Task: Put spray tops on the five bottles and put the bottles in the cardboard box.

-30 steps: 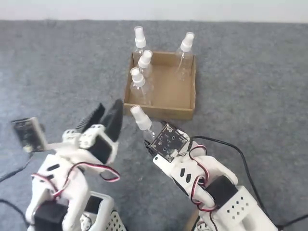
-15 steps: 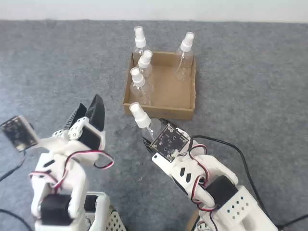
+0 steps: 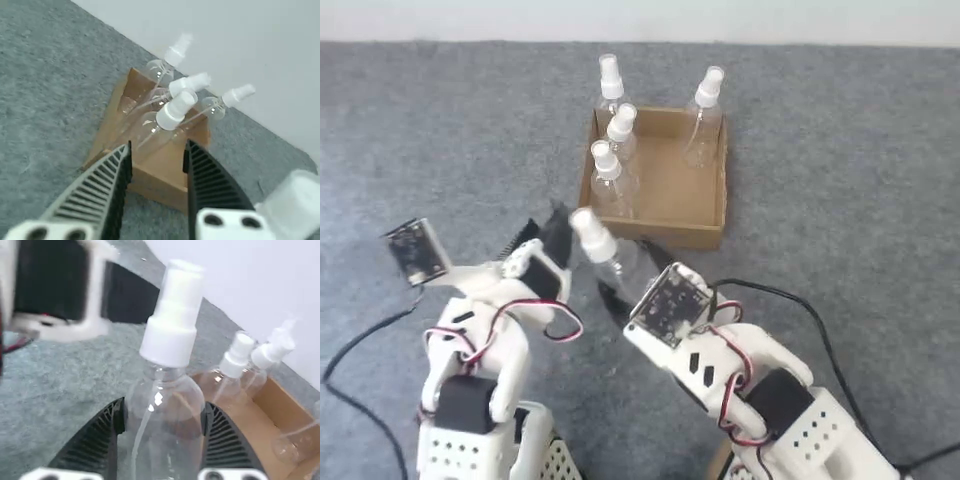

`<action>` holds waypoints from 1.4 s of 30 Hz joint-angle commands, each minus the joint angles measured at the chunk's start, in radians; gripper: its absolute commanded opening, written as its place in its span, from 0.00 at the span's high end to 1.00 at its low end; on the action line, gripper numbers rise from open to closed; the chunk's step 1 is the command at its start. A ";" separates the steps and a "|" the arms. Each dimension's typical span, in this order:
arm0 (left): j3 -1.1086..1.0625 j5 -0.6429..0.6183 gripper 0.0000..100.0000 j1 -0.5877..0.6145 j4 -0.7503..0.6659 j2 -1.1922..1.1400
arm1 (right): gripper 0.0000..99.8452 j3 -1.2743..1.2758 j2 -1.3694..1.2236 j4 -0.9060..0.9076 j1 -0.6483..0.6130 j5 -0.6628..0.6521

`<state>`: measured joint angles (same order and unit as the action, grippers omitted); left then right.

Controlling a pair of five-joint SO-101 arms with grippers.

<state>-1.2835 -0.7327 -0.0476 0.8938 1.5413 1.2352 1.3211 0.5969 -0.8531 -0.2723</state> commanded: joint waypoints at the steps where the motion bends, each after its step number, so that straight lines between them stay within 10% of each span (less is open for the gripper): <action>1: 0.010 -0.006 0.84 -0.086 -0.029 0.015 | 0.92 -0.041 0.024 -0.033 -0.021 -0.015; 27: -0.045 0.160 0.84 -0.250 -0.034 0.015 | 0.92 -0.003 0.015 -0.033 -0.015 -0.012; 42: 0.005 0.132 0.84 0.103 -0.049 0.015 | 0.92 -0.063 0.013 -0.030 0.173 0.009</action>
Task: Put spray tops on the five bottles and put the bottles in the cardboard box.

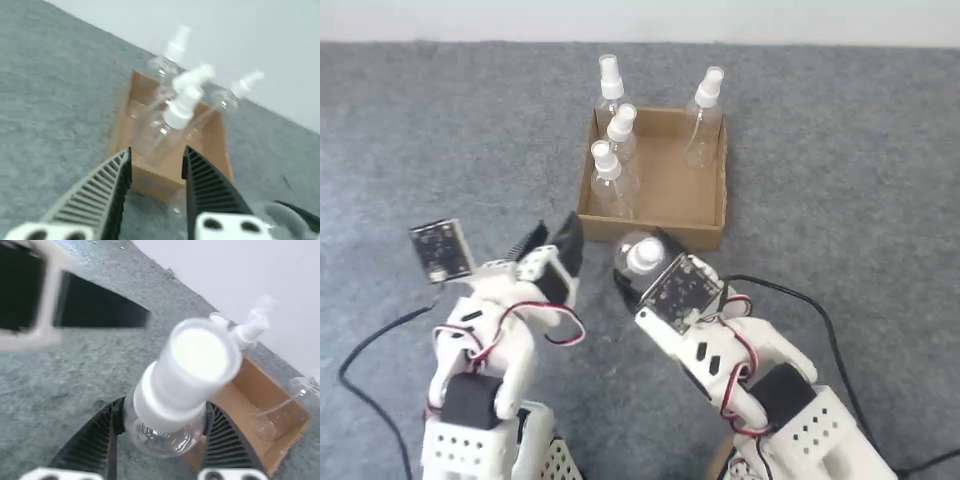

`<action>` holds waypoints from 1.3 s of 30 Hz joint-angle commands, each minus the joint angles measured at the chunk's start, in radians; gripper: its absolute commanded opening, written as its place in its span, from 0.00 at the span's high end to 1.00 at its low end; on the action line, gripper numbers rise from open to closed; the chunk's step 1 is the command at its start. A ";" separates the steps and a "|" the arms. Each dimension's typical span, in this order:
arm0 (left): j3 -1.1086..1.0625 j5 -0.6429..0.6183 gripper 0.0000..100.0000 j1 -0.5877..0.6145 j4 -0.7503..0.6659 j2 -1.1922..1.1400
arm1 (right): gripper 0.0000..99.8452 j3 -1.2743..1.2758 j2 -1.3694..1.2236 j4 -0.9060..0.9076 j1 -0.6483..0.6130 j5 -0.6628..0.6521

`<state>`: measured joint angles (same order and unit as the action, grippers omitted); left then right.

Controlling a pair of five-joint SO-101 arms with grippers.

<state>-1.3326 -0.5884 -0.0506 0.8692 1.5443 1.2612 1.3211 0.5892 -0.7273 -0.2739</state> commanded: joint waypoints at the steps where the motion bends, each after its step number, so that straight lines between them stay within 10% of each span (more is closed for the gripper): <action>1: 0.054 -0.012 0.84 0.140 -0.025 0.012 | 0.92 -0.103 0.013 -0.021 0.064 0.023; 10: -0.015 -0.014 0.84 0.350 -0.026 0.012 | 0.92 -0.209 0.012 -0.016 0.166 0.026; 39: -0.200 -0.101 0.84 0.456 -0.270 0.012 | 0.92 -0.635 -0.757 -0.027 0.289 0.178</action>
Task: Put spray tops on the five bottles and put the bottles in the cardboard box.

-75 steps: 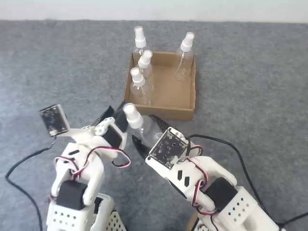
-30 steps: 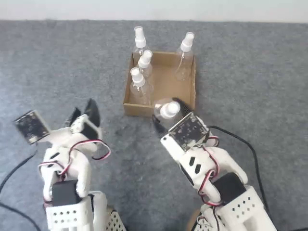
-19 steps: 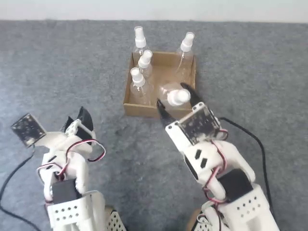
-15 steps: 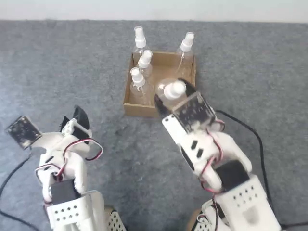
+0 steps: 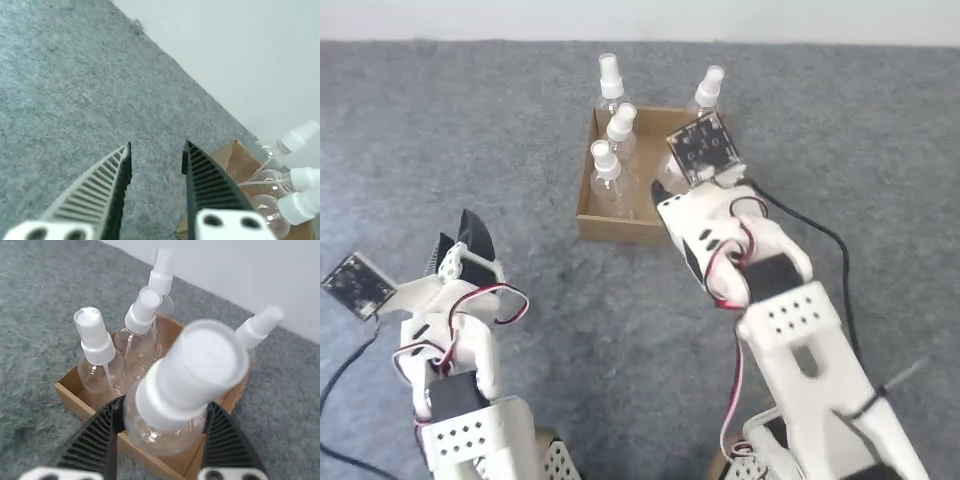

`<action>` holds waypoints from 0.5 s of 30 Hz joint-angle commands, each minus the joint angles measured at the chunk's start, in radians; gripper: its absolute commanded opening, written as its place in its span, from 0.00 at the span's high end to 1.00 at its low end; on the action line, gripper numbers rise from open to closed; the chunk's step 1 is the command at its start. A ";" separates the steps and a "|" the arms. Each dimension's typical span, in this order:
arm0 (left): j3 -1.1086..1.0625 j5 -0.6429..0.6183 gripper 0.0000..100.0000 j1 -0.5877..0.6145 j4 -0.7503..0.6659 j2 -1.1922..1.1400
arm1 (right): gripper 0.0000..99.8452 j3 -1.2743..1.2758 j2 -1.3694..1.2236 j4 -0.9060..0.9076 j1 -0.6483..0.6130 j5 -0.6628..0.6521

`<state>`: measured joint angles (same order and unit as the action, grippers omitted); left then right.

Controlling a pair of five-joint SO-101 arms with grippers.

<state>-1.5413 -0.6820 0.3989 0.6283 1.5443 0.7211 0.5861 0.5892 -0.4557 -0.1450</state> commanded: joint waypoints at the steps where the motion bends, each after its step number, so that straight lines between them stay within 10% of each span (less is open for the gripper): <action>1: 0.008 -0.008 0.84 0.006 -0.029 0.012 | 0.92 -0.106 -0.042 -0.027 0.030 0.069; 15: 0.007 -0.008 0.84 0.006 -0.031 0.012 | 0.92 -0.170 -0.341 -0.191 0.081 0.098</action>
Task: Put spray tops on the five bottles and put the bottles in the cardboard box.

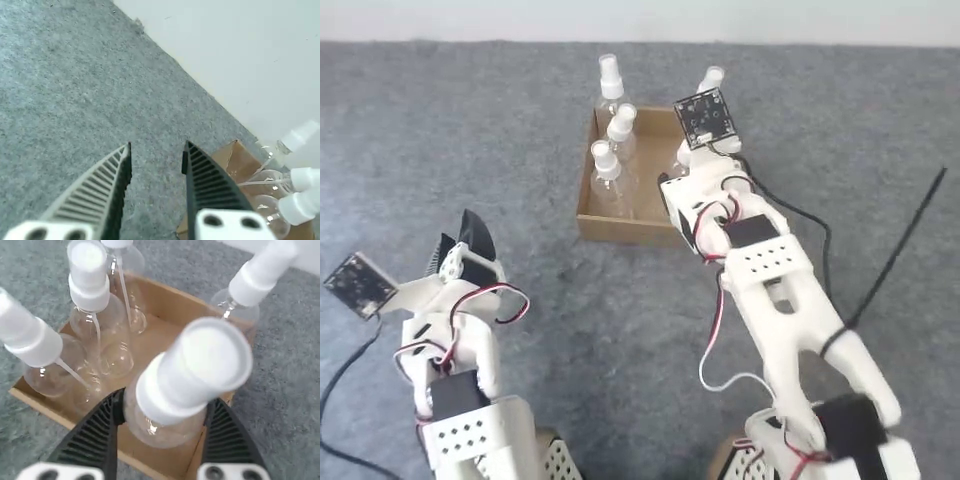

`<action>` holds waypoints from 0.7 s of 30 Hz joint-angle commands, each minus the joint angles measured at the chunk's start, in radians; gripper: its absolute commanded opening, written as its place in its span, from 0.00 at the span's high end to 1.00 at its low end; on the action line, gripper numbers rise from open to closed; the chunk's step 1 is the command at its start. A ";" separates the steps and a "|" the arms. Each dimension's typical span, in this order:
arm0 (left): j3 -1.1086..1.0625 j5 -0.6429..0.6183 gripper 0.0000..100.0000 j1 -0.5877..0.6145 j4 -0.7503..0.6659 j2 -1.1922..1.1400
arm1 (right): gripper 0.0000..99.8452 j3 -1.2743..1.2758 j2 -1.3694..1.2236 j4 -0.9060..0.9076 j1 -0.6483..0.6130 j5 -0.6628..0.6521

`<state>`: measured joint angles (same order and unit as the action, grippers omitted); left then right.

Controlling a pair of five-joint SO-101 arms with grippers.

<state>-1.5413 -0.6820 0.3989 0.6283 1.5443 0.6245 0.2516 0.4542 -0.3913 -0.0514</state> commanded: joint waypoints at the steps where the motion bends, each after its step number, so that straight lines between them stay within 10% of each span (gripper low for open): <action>1: 0.007 -0.008 0.84 0.006 -0.031 0.012 | 0.92 -0.074 -0.019 -0.064 0.018 0.003; 21: 0.007 -0.008 0.84 0.006 -0.028 0.012 | 0.91 -0.078 -0.104 -0.065 0.050 0.002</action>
<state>-1.5413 -0.6820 0.3989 0.6283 1.5443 0.6245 0.1304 0.4066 -0.3544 -0.0483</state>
